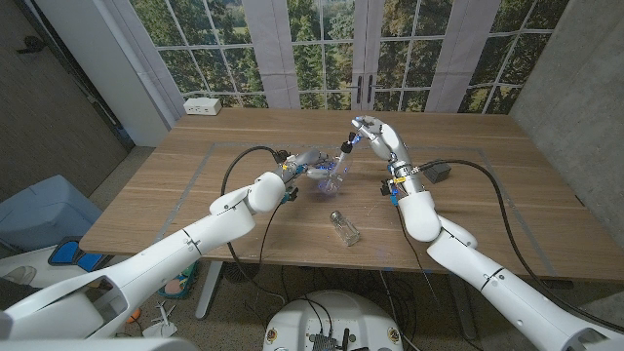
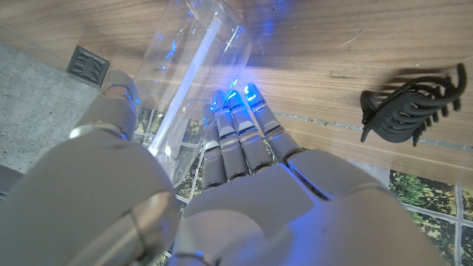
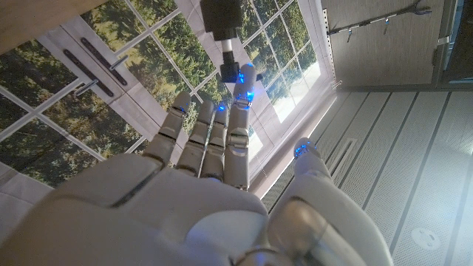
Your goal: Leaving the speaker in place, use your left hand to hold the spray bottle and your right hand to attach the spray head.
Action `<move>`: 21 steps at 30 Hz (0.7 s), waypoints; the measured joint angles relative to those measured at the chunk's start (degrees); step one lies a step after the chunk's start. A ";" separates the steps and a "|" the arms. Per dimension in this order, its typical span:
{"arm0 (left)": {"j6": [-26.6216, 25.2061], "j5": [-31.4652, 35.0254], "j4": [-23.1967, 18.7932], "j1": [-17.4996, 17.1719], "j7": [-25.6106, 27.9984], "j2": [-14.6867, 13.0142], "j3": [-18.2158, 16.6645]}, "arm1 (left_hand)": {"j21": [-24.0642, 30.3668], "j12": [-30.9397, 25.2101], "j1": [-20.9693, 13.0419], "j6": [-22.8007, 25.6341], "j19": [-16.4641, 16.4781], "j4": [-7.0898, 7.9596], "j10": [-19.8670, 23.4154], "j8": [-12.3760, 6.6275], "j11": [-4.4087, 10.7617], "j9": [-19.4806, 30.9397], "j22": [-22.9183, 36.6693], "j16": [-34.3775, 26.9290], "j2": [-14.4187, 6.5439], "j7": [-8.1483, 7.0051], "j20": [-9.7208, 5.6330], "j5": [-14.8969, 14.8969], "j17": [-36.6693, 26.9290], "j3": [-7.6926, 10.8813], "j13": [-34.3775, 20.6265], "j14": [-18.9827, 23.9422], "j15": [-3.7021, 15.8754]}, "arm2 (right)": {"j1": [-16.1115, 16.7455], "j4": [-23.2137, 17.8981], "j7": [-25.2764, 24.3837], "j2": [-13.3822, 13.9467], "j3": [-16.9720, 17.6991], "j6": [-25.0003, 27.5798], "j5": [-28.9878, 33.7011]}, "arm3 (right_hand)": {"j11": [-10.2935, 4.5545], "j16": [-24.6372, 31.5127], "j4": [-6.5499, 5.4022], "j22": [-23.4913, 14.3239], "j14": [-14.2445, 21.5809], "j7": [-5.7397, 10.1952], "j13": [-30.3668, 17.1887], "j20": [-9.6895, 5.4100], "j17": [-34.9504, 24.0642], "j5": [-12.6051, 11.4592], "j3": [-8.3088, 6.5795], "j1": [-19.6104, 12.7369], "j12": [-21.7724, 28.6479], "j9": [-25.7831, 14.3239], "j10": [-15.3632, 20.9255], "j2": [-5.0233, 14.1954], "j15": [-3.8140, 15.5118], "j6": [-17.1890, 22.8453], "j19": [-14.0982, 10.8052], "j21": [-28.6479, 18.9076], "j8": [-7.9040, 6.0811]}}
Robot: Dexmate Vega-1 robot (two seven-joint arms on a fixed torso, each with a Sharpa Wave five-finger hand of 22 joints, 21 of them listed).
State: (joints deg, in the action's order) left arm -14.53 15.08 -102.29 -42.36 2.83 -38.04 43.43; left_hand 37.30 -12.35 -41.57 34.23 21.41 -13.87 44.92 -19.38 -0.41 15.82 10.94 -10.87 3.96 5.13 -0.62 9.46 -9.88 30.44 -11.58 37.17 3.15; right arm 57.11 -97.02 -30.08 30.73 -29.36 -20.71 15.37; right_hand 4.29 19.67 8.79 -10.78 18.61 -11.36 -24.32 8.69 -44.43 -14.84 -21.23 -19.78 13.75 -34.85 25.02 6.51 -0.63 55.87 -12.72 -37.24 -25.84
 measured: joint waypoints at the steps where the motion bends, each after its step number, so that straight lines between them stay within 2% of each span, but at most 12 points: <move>1: 0.00 0.00 0.00 0.00 0.00 -0.02 -0.02 | 0.03 0.00 0.00 0.00 0.00 0.01 0.00 0.04 0.00 0.02 0.00 0.00 0.00 0.00 0.00 0.00 0.00 -0.01 0.00 0.00 0.00 | -0.08 0.00 0.34 0.00 -0.05 0.00 0.00 | -0.23 0.00 0.07 0.00 -0.19 0.22 0.00 0.02 0.09 0.00 -0.07 -0.06 -0.06 0.28 -0.19 0.06 -0.20 -0.71 0.39 0.00 0.48; 5: 0.02 -0.01 0.06 0.00 -0.05 -0.11 -0.08 | 0.22 0.00 0.00 0.00 0.00 0.06 0.00 0.14 0.00 0.28 0.00 0.00 0.00 0.00 0.00 -0.01 0.00 -0.06 -0.02 0.00 0.00 | -0.59 0.00 1.27 -0.04 -0.32 0.04 0.02 | -0.33 -0.41 0.07 0.00 -0.92 1.26 0.08 0.12 0.14 0.00 -0.06 -0.45 -0.46 1.24 -1.52 0.45 -0.10 -2.96 0.49 0.41 2.17; 12: 0.08 -0.08 0.22 0.00 -0.09 -0.18 -0.12 | 0.22 0.02 -0.01 0.00 0.00 0.07 0.00 0.17 0.00 0.30 0.00 0.00 0.01 0.00 0.00 0.06 0.00 -0.07 -0.04 0.00 0.00 | -1.27 -0.05 2.63 -0.14 -0.67 1.09 0.04 | -0.52 -0.42 0.06 0.00 -1.53 1.95 0.15 0.31 0.14 0.00 -0.06 -0.45 -0.91 2.19 -2.73 0.44 -0.70 -4.64 1.50 0.87 3.48; 18: 0.15 -0.09 0.35 0.08 -0.15 -0.19 -0.13 | 0.21 0.17 -0.01 0.00 -0.31 0.10 0.00 0.37 0.00 0.30 0.00 0.00 0.01 0.00 -0.31 0.12 0.00 -0.10 -0.04 0.00 0.00 | -1.86 -0.08 3.67 -0.21 -0.98 2.54 0.05 | -0.70 -0.88 0.06 0.00 -2.24 2.40 0.15 0.31 0.14 0.00 -0.06 -0.45 -1.30 3.11 -3.36 0.44 -0.80 -7.38 1.49 0.87 5.47; 21: 0.16 -0.10 0.39 0.15 -0.20 -0.19 -0.13 | 0.21 0.23 -0.01 0.00 -0.51 -0.03 0.00 0.37 0.00 0.29 0.00 0.00 0.01 0.00 -0.10 0.12 0.00 0.03 -0.03 0.00 0.00 | -2.14 -0.16 4.06 -0.21 -1.12 3.31 -0.01 | -0.51 -0.88 0.06 0.00 -2.24 3.10 0.39 0.37 0.14 0.00 -0.06 -0.45 -1.39 3.64 -3.96 0.44 -0.80 -8.65 1.55 0.87 6.48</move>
State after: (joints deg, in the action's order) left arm -14.37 14.98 -101.90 -42.21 2.63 -38.23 43.30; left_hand 37.52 -12.12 -41.58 34.23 20.89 -13.90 44.92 -19.01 -0.41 16.12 10.94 -10.87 3.97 5.13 -0.72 9.58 -9.89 30.47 -11.61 37.17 3.16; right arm 54.97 -97.18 -26.01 30.52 -30.49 -17.40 15.36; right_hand 3.78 18.79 8.85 -10.78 16.36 -8.26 -23.93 9.06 -44.30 -14.84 -21.29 -20.23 12.37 -31.21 21.05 6.96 -1.43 47.22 -11.17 -36.37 -19.36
